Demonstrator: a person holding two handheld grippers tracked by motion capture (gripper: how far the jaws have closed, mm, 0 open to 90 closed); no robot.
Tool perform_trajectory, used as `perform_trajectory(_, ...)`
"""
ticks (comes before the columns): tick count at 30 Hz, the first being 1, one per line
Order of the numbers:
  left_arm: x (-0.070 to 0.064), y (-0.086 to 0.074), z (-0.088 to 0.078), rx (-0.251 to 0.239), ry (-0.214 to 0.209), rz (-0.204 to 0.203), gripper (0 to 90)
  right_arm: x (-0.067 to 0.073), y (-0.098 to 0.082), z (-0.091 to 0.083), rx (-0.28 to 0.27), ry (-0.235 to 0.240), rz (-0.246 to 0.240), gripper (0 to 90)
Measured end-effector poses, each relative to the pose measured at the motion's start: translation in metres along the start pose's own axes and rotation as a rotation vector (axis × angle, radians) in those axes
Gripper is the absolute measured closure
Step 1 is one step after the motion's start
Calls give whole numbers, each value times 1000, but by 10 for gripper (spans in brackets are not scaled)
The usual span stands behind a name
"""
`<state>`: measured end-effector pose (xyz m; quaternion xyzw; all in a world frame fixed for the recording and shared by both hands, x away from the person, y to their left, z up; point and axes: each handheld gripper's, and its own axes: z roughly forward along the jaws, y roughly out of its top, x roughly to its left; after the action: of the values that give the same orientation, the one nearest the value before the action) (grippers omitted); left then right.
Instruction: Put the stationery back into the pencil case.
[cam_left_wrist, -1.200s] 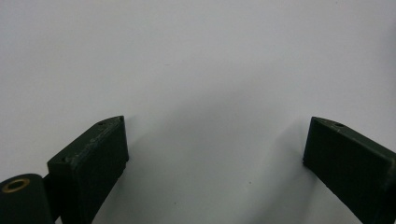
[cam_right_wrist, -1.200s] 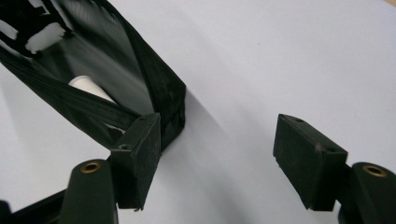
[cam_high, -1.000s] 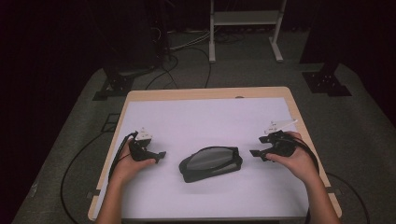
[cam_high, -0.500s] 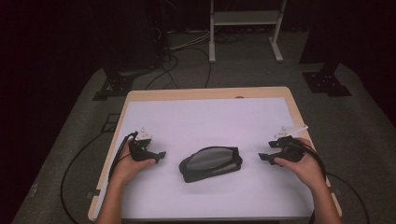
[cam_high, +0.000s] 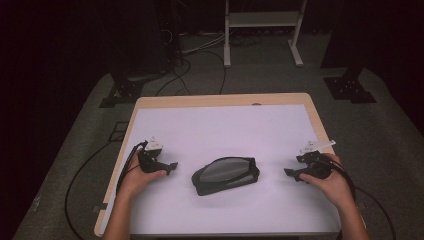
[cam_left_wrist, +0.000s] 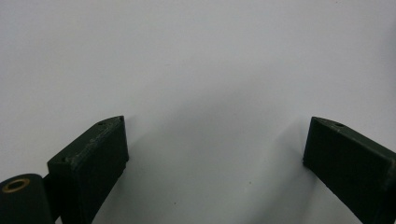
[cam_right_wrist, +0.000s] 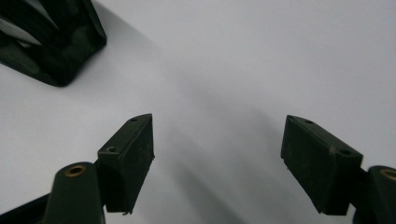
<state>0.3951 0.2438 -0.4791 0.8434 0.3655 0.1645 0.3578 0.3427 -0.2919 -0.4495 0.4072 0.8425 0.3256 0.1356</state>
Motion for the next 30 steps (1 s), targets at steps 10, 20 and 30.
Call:
perform_trajectory(10,0,0,0,-1,0,0,57,-4,-12,3,9,-39,12,228)
perform_trajectory(20,0,0,0,-1,0,0,57,-5,-24,10,10,-66,21,189)
perform_trajectory(30,0,0,0,0,0,0,57,-4,-40,10,-115,-70,32,180)
